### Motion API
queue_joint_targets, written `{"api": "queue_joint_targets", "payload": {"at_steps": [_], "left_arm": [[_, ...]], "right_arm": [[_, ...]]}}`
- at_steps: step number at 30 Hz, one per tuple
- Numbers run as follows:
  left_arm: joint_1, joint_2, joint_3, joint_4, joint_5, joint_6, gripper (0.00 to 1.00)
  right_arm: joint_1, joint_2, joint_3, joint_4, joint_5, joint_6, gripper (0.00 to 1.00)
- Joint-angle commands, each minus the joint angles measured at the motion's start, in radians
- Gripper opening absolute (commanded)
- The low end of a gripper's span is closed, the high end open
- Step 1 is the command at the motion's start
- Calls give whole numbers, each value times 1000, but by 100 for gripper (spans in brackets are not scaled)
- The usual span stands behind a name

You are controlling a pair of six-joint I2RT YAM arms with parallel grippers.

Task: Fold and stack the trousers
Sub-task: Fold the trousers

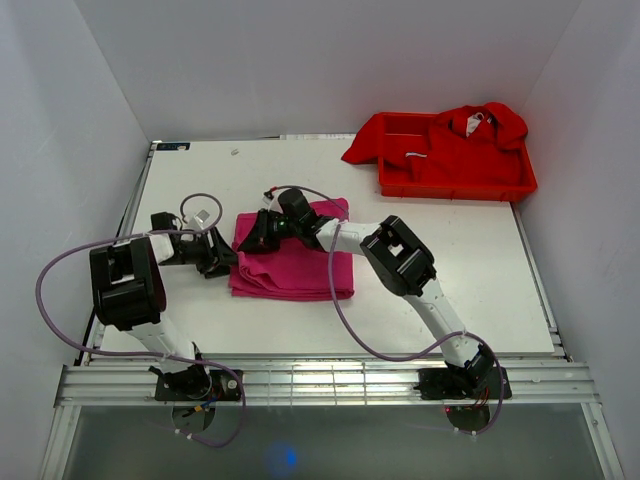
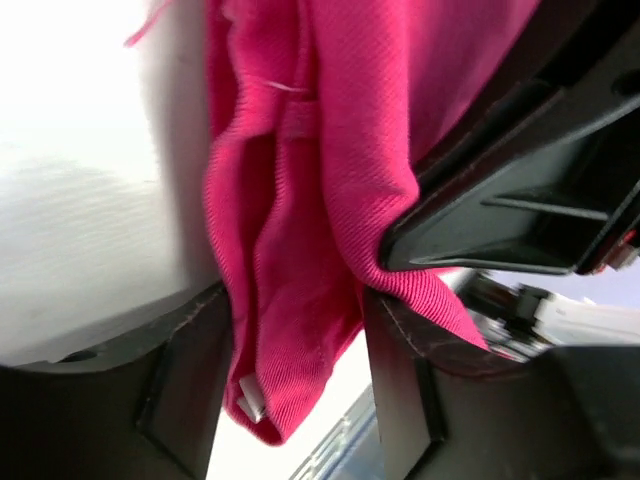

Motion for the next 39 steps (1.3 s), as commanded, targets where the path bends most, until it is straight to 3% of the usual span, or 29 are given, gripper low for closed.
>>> {"api": "queue_joint_targets", "payload": {"at_steps": [1, 3, 7, 9, 14, 15, 19, 24, 26, 30, 35, 39], "left_arm": [[40, -54, 89, -137, -244, 128, 65], [94, -59, 126, -203, -288, 164, 68], [198, -77, 169, -272, -316, 227, 68], [253, -93, 204, -307, -279, 260, 68], [276, -189, 313, -410, 155, 374, 56], [257, -208, 327, -409, 198, 382, 54], [130, -280, 290, -375, 264, 345, 48], [-25, -333, 89, -88, 301, 88, 43], [-61, -324, 13, 35, 307, -26, 43], [-87, -245, -72, 145, 288, -123, 40], [-81, -4, -38, 18, 181, -51, 30], [-47, 116, -23, -28, 112, 7, 28]], "right_arm": [[39, -29, -11, 29, -4, -36, 14], [39, -38, -7, 29, -2, -48, 26], [31, -73, -23, 30, -16, -68, 36], [19, -103, -50, 44, -37, -81, 53], [-54, -280, -112, 61, -105, -175, 95], [-71, -311, -129, 38, -143, -209, 98], [-168, -515, -268, -69, -261, -421, 96], [-262, -659, -510, -135, -375, -518, 98], [-262, -681, -592, -148, -401, -516, 98], [-260, -689, -765, -5, -415, -429, 99], [-266, -539, -799, -65, -410, -486, 100], [-274, -456, -851, -20, -404, -446, 100]]}}
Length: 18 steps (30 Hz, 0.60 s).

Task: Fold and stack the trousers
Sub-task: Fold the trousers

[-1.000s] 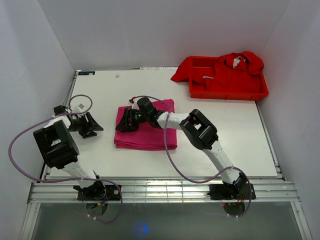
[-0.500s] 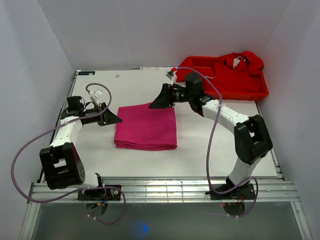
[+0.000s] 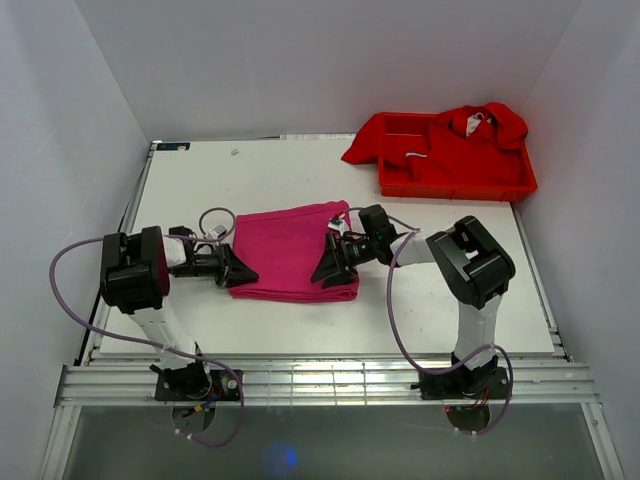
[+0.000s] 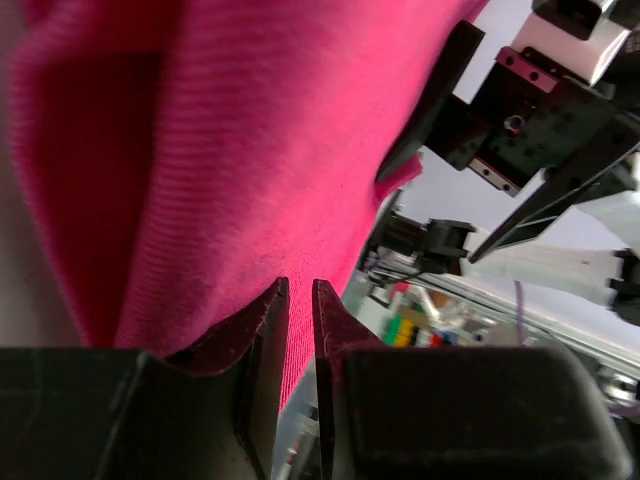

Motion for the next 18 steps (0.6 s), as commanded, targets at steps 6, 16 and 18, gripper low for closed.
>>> {"api": "queue_joint_targets", "payload": {"at_steps": [6, 16, 18], "left_arm": [[124, 105, 77, -96, -73, 119, 29], [27, -133, 254, -14, 139, 138, 34], [10, -106, 261, 124, 135, 25, 35]], "right_arm": [[-15, 60, 31, -94, 3, -59, 96], [-102, 18, 420, -148, -4, -170, 88], [-139, 84, 476, -112, -4, -121, 86]]}}
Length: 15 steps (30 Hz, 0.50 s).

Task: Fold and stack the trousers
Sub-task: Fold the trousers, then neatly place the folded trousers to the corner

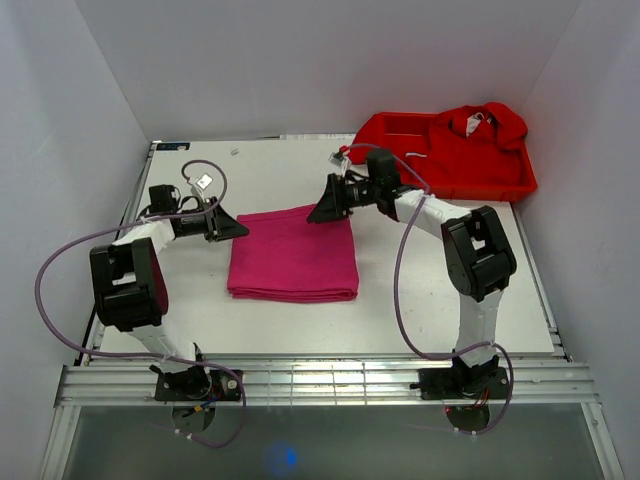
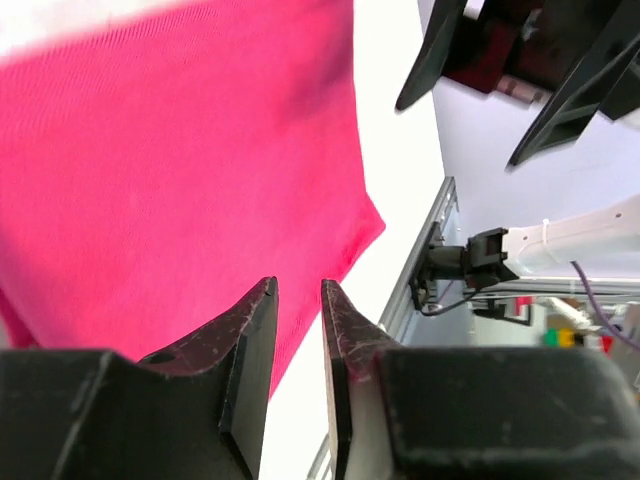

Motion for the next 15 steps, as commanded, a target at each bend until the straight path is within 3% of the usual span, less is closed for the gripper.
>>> {"api": "queue_joint_targets", "payload": {"at_steps": [1, 7, 10, 15], "left_arm": [[-29, 17, 26, 194, 0, -138, 36], [-41, 282, 109, 492, -49, -367, 36], [-41, 399, 190, 479, -74, -361, 35], [-38, 448, 272, 385, -128, -272, 35]], "right_arm": [[-62, 76, 90, 107, -7, 46, 85], [-123, 289, 168, 271, -1, 205, 79], [-134, 379, 206, 308, 5, 232, 77], [-151, 436, 268, 261, 53, 192, 73]]}}
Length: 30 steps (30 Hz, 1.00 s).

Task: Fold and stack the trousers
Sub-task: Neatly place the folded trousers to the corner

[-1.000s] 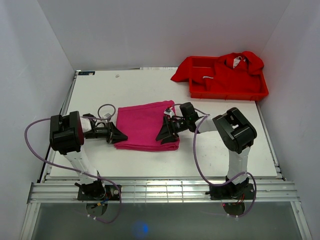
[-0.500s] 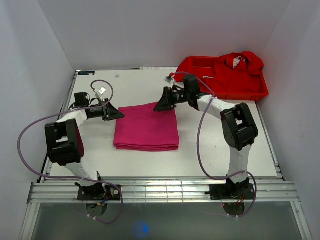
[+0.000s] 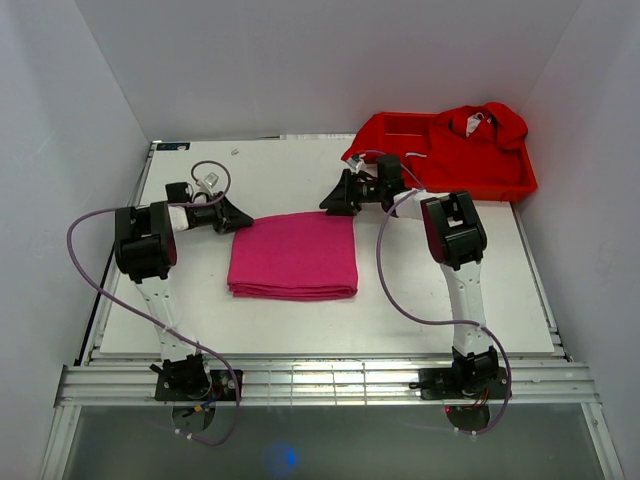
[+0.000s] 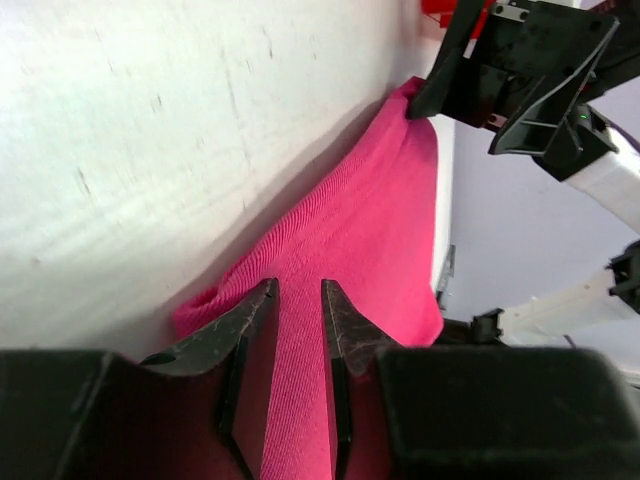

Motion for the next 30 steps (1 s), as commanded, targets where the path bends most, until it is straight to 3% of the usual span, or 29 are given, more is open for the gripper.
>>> {"api": "queue_joint_targets", "payload": {"at_steps": [1, 4, 6, 9, 10, 11, 13, 16, 21, 26, 30], "left_arm": [[2, -18, 65, -48, -83, 68, 35], [14, -74, 88, -71, -108, 91, 38], [13, -137, 91, -115, -145, 143, 44], [-27, -332, 78, -215, -294, 238, 53], [-48, -378, 85, -270, -429, 275, 54], [-112, -460, 94, -383, -503, 310, 56], [-183, -541, 73, -453, -589, 360, 58], [-316, -674, -25, -493, -758, 283, 63], [-560, -748, -111, -539, -1043, 93, 65], [-746, -699, -178, -550, -1226, -83, 66], [-789, -575, -186, -567, -1278, -191, 71]], "right_arm": [[-2, 31, 74, -31, 64, -41, 73], [-6, -21, 115, -115, 93, -120, 76], [-8, -107, 123, -158, 110, -187, 83], [-8, -269, 65, -259, 130, -283, 93], [-8, -312, 41, -281, 139, -313, 95], [-9, -358, 17, -343, 151, -343, 97], [-10, -480, -45, -414, 205, -450, 99], [-19, -604, -116, -595, 317, -564, 90], [-43, -779, -279, -744, 502, -684, 90], [-88, -922, -455, -761, 556, -732, 90], [-128, -991, -530, -784, 595, -772, 90]]}}
